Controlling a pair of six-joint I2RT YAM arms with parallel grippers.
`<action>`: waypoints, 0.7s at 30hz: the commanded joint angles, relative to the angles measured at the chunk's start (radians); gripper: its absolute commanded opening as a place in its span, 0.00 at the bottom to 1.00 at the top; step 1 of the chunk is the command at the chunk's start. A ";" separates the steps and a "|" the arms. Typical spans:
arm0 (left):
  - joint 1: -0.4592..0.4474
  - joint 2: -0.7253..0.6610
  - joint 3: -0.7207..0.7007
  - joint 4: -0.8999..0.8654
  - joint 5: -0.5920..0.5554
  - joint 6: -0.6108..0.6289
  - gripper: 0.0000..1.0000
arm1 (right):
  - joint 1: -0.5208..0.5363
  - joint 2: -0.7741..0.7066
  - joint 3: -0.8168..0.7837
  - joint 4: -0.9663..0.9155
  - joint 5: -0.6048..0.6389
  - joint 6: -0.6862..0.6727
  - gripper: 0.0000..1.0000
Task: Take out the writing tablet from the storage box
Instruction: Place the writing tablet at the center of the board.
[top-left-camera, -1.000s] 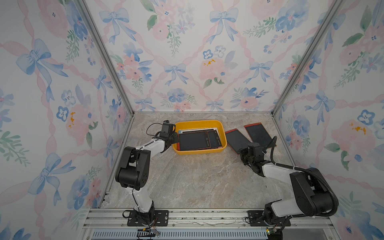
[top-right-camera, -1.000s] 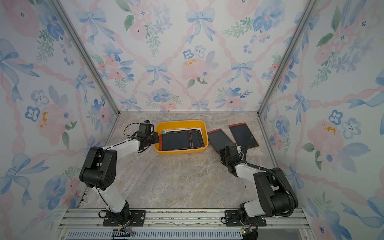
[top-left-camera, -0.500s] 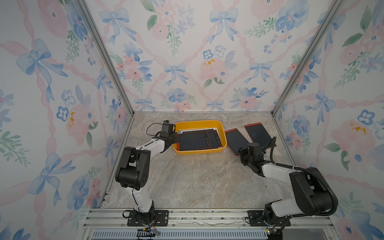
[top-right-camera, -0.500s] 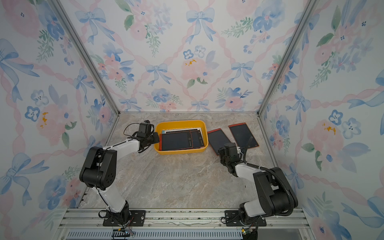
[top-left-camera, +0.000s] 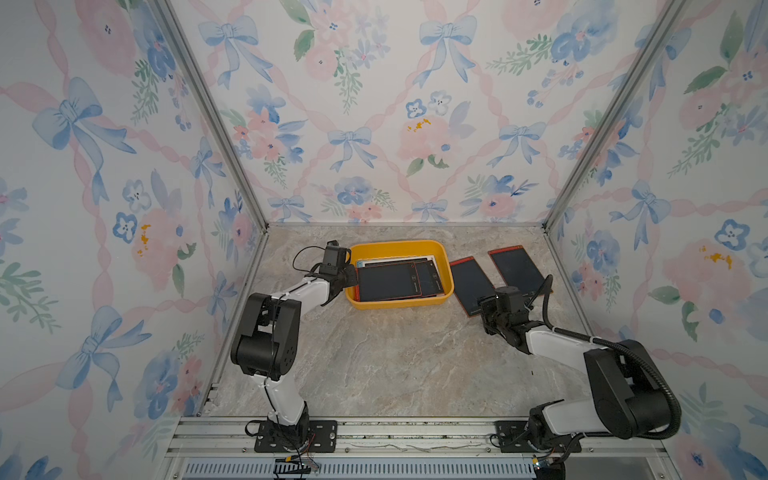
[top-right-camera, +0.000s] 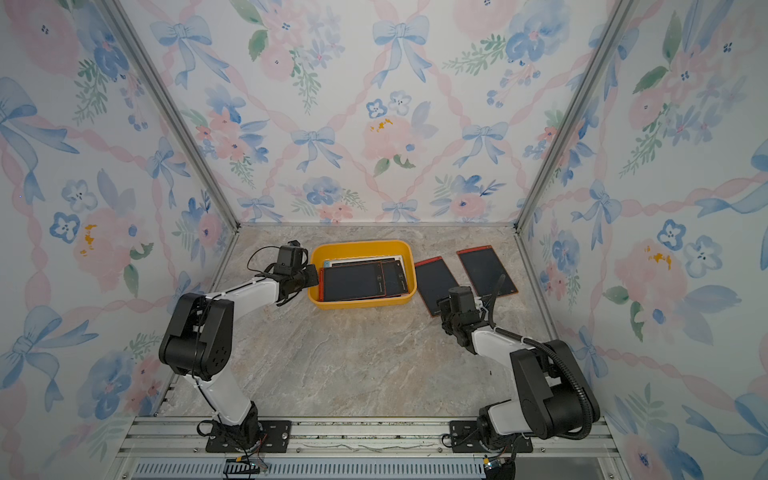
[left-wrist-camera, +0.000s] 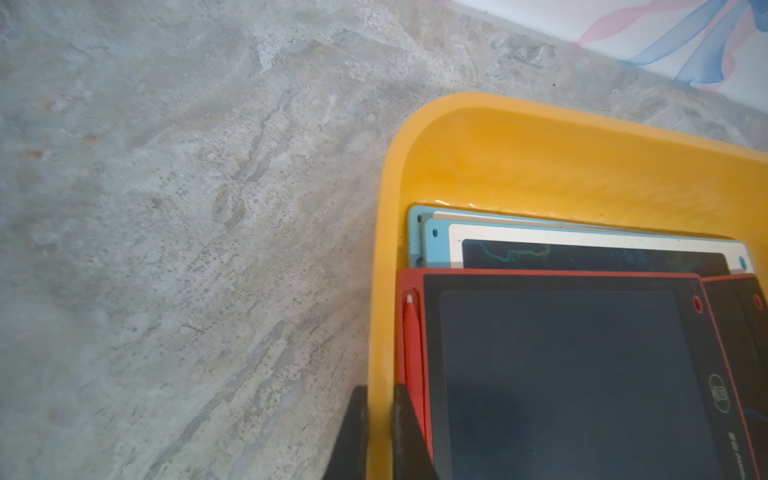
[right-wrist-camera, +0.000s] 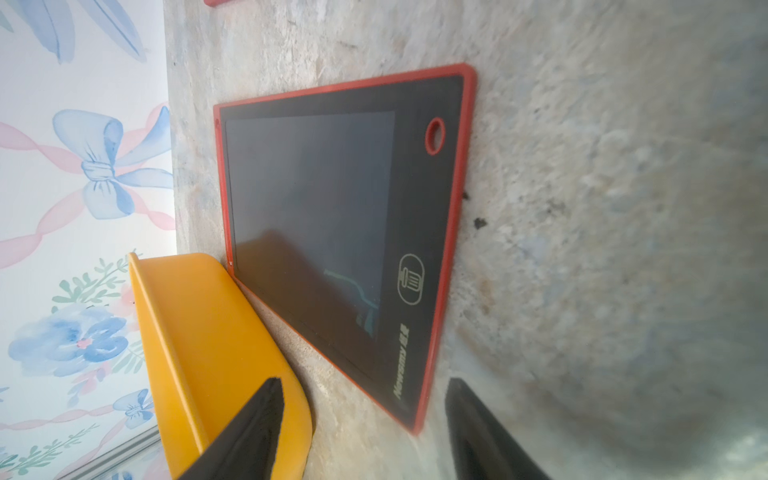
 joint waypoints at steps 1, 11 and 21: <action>0.002 0.022 0.002 -0.057 0.017 -0.017 0.00 | 0.009 -0.021 0.034 -0.052 0.026 -0.029 0.65; -0.001 0.019 0.005 -0.057 0.017 -0.022 0.00 | -0.023 -0.095 0.201 -0.156 -0.040 -0.317 0.69; -0.004 0.027 0.001 -0.057 0.013 -0.023 0.00 | 0.045 0.108 0.661 -0.391 -0.289 -0.724 0.86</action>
